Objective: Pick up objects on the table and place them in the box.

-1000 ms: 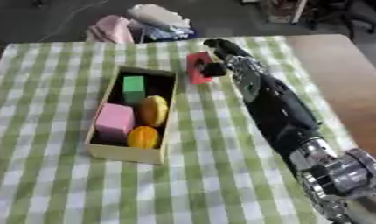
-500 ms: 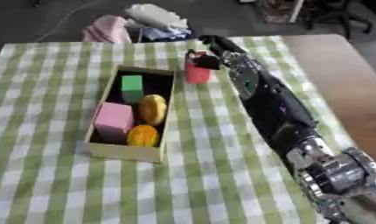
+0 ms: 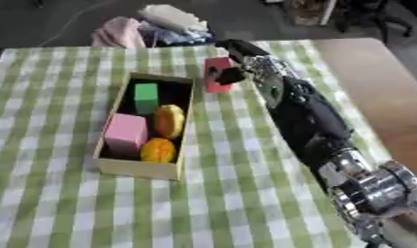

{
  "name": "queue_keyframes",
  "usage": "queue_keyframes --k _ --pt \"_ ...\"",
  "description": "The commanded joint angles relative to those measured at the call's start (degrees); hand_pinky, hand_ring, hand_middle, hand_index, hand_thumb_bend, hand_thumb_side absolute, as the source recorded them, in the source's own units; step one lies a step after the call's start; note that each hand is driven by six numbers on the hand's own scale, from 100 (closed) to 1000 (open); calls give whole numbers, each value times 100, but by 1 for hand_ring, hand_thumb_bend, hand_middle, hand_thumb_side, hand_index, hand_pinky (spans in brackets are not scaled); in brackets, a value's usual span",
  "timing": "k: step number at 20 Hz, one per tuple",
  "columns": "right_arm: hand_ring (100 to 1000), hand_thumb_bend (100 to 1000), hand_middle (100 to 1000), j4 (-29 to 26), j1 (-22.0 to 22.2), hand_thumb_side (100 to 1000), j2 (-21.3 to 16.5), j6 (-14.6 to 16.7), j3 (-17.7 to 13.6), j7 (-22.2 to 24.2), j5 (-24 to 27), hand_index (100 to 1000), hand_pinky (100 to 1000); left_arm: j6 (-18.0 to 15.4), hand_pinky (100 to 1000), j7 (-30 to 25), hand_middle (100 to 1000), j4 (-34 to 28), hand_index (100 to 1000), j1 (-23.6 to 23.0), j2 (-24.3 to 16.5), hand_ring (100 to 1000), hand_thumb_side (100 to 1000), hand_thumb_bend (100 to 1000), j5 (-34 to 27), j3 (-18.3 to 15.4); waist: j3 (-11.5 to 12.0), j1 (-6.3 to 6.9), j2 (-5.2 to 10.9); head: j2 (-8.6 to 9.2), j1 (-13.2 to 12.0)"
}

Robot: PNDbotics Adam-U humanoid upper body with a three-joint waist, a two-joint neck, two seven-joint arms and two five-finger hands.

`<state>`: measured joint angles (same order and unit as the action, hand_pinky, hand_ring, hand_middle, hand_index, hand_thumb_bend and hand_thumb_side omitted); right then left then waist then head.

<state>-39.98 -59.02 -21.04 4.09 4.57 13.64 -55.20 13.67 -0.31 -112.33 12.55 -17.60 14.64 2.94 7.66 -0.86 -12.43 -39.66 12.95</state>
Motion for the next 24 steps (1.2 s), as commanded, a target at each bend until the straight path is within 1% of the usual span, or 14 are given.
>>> queue_keyframes --k 1,3,5,6,7,9,12,14,15,16,18,22,24 --pt "974 100 1000 -20 -115 350 -154 -2 -52 23 -359 1000 896 -13 804 -9 676 -78 830 59 -51 664 583 395 29 -23 14 -73 -10 94 16" --pt "976 100 1000 21 -111 349 -146 10 -59 62 -510 1000 898 -14 804 -15 676 -83 830 62 -51 664 584 395 31 -21 29 -69 -17 105 24" --pt "975 100 1000 68 -100 399 -132 56 -74 147 -599 1000 897 -13 804 -18 676 -88 830 60 -51 664 584 394 33 -22 45 -62 -23 114 26" --pt "969 100 997 82 -97 432 -129 85 -91 193 -599 1000 890 -12 804 -17 675 -91 830 59 -51 663 584 394 33 -25 50 -59 -25 115 27" --pt "963 100 991 80 -97 444 -131 111 -122 222 -552 1000 885 -10 804 -15 675 -94 830 57 -51 663 584 395 33 -28 50 -55 -26 113 26" --pt "951 100 977 36 -105 463 -152 138 -176 221 -356 1000 872 -7 805 -13 675 -96 830 53 -51 663 584 394 33 -32 41 -54 -26 110 23" --pt "935 100 964 -85 -132 552 -217 213 -197 247 101 1000 856 -6 805 -13 675 -90 830 51 -52 663 585 393 33 -34 17 -64 -18 103 11" --pt "931 100 960 -161 -144 602 -274 293 -178 357 442 1000 852 -7 805 -15 675 -85 831 49 -56 664 586 392 32 -36 2 -71 -10 107 2" --pt "931 100 962 -188 -145 610 -304 342 -160 454 596 1000 853 -7 805 -14 675 -82 831 48 -60 664 586 391 31 -38 -6 -74 -7 108 0" --pt "936 100 968 -206 -146 606 -336 382 -137 571 710 1000 858 -8 806 -14 675 -80 831 46 -64 664 586 391 30 -40 -11 -77 -4 110 -1" --pt "946 100 979 -225 -146 548 -394 428 -83 825 761 1000 870 -7 806 -16 675 -74 831 39 -69 664 587 392 29 -42 -19 -82 -1 116 -6" --pt "964 100 1000 -200 -132 550 -427 483 2 1338 416 1000 890 -8 806 -28 675 -65 831 34 -65 665 589 391 34 -42 -24 -81 -6 128 -10" --pt "969 100 1000 -193 -128 496 -421 503 18 1501 169 1000 897 -9 806 -33 676 -66 831 35 -63 665 589 391 37 -41 -20 -77 -11 133 -6"
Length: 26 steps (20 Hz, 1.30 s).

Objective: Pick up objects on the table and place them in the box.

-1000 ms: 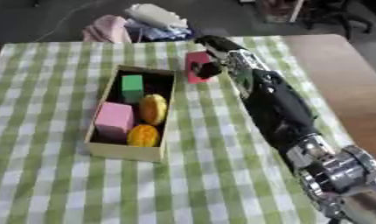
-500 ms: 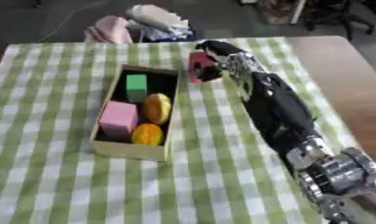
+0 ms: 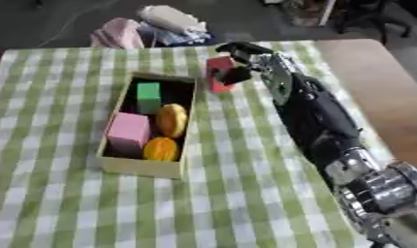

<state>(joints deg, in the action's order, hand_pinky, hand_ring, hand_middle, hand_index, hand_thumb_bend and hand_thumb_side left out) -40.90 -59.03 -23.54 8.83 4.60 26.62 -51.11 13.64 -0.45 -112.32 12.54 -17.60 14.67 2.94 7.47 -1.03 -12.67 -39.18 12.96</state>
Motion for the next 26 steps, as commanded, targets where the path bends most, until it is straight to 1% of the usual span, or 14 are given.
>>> queue_keyframes --k 1,4,5,7,9,12,13,15,18,24,26 --pt "970 100 1000 -108 -124 472 -165 35 14 227 -370 1000 898 -5 806 -22 675 -68 832 34 -62 665 589 390 36 -41 3 -57 10 85 -4" --pt "971 100 1000 -135 -117 322 -134 39 -16 68 -758 1000 902 -4 807 -28 676 -71 832 32 -57 665 590 388 40 -39 14 -52 2 92 6" --pt "972 100 1000 -149 -115 294 -124 41 -24 -59 -890 1000 904 -5 807 -32 677 -73 832 33 -54 665 591 387 40 -37 17 -52 0 95 8" --pt "969 100 1000 -173 -109 310 -107 42 -33 -359 -1147 1000 903 -7 807 -35 676 -75 832 32 -51 665 591 386 41 -37 22 -53 -2 98 10" --pt "948 100 1000 -197 -106 325 -89 4 -45 -710 -1400 1000 886 -5 807 -35 676 -73 832 31 -47 665 593 384 41 -37 26 -56 -3 105 20" --pt "904 100 967 -160 -69 333 -21 -100 -57 -1270 -1733 1000 847 -8 807 -39 677 -70 832 33 -37 665 596 383 38 -32 35 -57 -8 119 32" --pt "867 100 932 -125 -54 337 10 -122 -56 -1425 -1816 986 814 -9 807 -41 677 -70 832 34 -34 665 597 382 38 -30 39 -56 -10 123 35" --pt "865 100 929 -37 -16 339 85 -132 -43 -1689 -1947 985 812 -12 807 -44 677 -70 832 35 -26 666 598 381 36 -28 46 -49 -14 133 44" --pt "875 100 941 128 18 335 181 -31 -16 -1716 -2021 994 821 -13 807 -50 677 -74 832 39 -19 666 598 380 34 -26 56 -36 -23 137 62" --pt "899 100 971 313 30 327 277 53 -22 -1321 -1972 1000 843 -16 808 -66 677 -74 832 46 -2 666 601 378 26 -17 73 -22 -39 140 80" --pt "882 100 949 325 28 329 278 56 -30 -1190 -1935 998 827 -17 808 -65 677 -78 832 47 -4 666 600 377 26 -21 70 -23 -40 138 77"
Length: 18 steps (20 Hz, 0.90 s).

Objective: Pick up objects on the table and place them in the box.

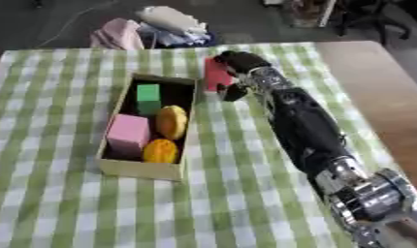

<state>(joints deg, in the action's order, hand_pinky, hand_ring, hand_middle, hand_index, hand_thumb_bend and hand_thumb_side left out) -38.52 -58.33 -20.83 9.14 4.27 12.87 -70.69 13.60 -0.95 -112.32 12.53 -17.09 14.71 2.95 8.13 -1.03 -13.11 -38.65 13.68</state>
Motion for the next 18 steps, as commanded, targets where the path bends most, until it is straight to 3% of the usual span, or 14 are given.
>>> queue_keyframes --k 1,5,9,11,14,18 --pt "859 100 927 79 -43 331 6 18 -1 217 39 982 806 -13 808 -13 677 -79 832 48 -56 666 601 377 23 -23 2 -24 5 85 4" --pt "734 100 776 -36 -33 323 -6 -80 -25 -138 50 856 671 -14 808 -15 676 -80 832 47 -51 666 602 374 22 -22 -1 -25 7 89 0" --pt "537 100 534 -149 -24 307 -16 -204 -23 -996 -48 646 501 -10 808 -3 675 -83 833 43 -53 666 606 368 19 -29 -1 -19 8 96 -4" --pt "483 100 450 -191 -22 286 -22 -241 -13 -1457 -115 548 455 -8 809 -2 676 -84 833 44 -53 666 607 367 17 -30 -4 -18 9 92 -5" --pt "478 100 431 -274 -36 271 -45 -238 17 -1958 -131 529 448 -7 809 7 676 -85 833 41 -56 667 607 367 15 -39 -18 -19 15 78 -15" --pt "478 100 427 -451 -92 260 -93 -129 95 -1996 -74 526 449 -8 809 12 676 -85 833 41 -64 667 607 366 11 -46 -46 -24 26 73 -16"
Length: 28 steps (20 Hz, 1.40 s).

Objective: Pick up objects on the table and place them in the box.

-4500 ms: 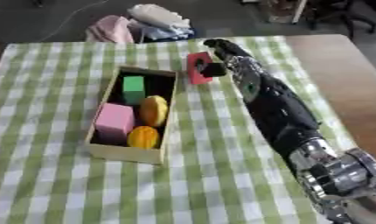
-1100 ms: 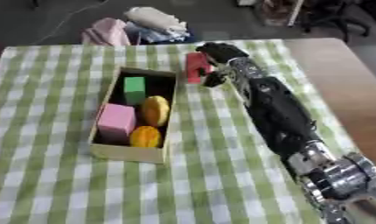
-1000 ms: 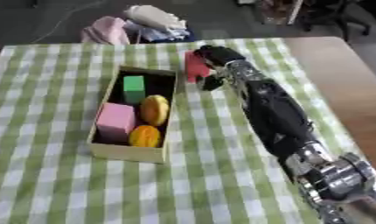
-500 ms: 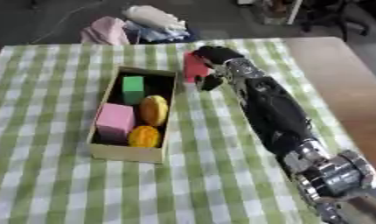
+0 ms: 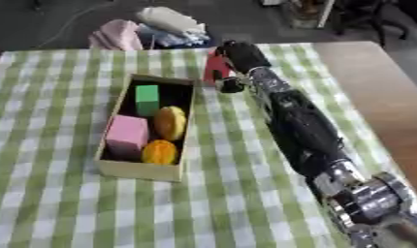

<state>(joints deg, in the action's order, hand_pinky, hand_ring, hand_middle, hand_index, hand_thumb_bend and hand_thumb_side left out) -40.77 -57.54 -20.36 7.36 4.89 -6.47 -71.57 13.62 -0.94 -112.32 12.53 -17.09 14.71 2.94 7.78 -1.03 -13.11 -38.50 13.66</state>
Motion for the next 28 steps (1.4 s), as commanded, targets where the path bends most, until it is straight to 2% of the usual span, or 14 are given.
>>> queue_keyframes --k 1,6,9,15,16,17,19,23,27,28 --pt "478 100 426 -290 -179 258 -153 82 50 -35 50 524 449 -11 809 9 676 -86 833 41 -66 667 607 366 10 -46 -16 -23 28 58 -17" --pt "472 100 423 -725 -226 235 -249 284 202 192 325 520 442 -6 809 34 677 -89 834 29 -80 668 606 365 11 -78 -59 -19 44 50 -36" --pt "466 100 419 -1054 -238 207 -318 420 339 426 698 520 436 0 810 70 677 -89 834 17 -91 668 604 364 17 -121 -106 -16 59 45 -81" --pt "469 100 419 -1944 -150 198 -436 664 803 1110 1692 520 442 42 810 247 677 -83 834 -22 -114 668 600 364 51 -293 -234 -9 98 -1 -186" --pt "479 100 422 -2093 -124 240 -437 693 896 1239 1826 522 452 50 810 278 676 -81 834 -25 -114 668 612 348 54 -318 -248 -9 104 -8 -198" --pt "479 100 422 -2230 -98 205 -436 711 979 1373 1945 522 452 56 810 306 676 -79 834 -28 -114 668 598 364 55 -340 -259 -9 109 -15 -209" --pt "491 100 432 -2423 -55 220 -389 727 1146 1657 2121 531 465 65 810 344 676 -72 834 -33 -110 668 598 365 55 -367 -271 -8 119 -20 -222" --pt "508 100 442 -2463 33 247 -187 752 1373 2124 2141 535 480 63 810 364 676 -60 834 -37 -87 668 599 365 48 -377 -261 -2 126 -12 -219" --pt "563 100 485 -2253 124 309 -4 854 1479 2326 1659 581 526 62 810 361 676 -45 834 -42 -69 668 600 367 49 -372 -247 -5 126 -11 -203" --pt "596 100 529 -2207 136 360 13 881 1480 2331 1480 622 560 61 810 360 676 -43 834 -43 -68 668 600 367 51 -371 -247 -8 126 -13 -207"
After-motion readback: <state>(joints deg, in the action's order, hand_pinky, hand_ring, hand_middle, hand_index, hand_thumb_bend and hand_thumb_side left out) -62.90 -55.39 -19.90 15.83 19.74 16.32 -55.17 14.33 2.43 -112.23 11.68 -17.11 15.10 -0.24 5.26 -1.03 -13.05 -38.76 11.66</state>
